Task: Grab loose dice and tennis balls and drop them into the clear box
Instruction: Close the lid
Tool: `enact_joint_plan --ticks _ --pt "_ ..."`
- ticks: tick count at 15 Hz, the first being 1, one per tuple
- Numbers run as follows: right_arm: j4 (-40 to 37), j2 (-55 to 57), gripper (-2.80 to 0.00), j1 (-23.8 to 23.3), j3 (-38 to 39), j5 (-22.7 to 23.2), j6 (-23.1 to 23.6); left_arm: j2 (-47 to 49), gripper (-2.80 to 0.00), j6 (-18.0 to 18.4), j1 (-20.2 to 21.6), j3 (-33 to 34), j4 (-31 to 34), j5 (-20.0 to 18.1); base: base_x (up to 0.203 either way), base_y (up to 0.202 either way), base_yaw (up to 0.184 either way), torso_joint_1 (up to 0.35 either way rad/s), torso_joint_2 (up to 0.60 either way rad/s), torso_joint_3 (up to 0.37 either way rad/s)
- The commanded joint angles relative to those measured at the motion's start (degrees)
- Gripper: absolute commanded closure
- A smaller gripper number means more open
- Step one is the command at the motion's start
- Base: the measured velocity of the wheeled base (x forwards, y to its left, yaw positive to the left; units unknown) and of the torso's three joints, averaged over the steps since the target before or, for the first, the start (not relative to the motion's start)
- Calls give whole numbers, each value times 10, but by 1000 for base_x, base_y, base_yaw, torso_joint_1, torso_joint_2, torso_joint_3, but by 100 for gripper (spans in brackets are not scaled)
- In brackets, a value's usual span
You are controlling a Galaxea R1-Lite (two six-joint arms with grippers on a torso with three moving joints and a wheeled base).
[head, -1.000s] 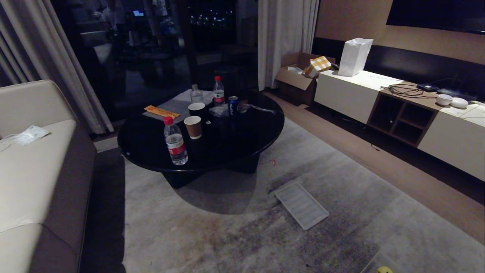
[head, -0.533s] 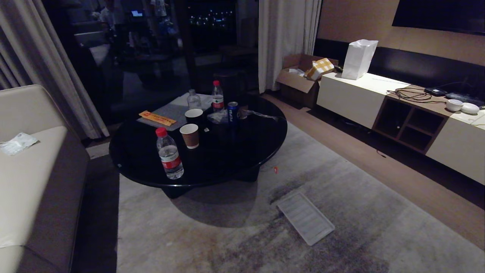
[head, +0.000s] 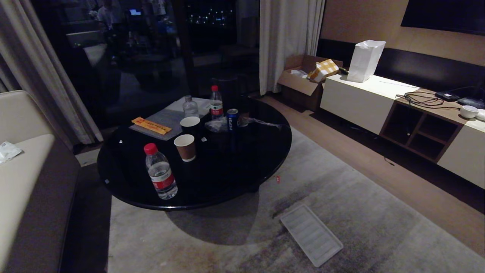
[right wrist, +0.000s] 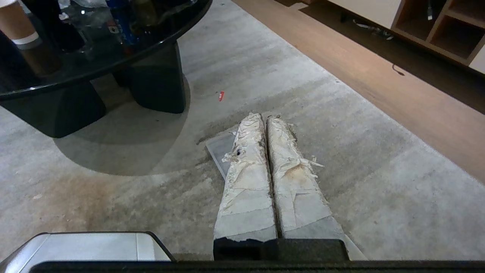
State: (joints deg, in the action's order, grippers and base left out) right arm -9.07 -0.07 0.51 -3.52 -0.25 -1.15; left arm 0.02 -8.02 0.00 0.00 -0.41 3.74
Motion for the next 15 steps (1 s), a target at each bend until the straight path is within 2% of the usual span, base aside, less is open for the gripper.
enact_joint_plan --ticks 1,9,15 --pt "-1 1 0 0 0 1 0 1 0 -1 0 1 0 0 0 0 0 0 0 0" --pt "-1 1 0 0 0 1 -1 1 0 -1 0 1 0 0 0 0 0 0 0 0" --pt "-1 1 0 0 0 1 0 1 0 -1 0 1 0 0 -2 7 -133 1 2 3"
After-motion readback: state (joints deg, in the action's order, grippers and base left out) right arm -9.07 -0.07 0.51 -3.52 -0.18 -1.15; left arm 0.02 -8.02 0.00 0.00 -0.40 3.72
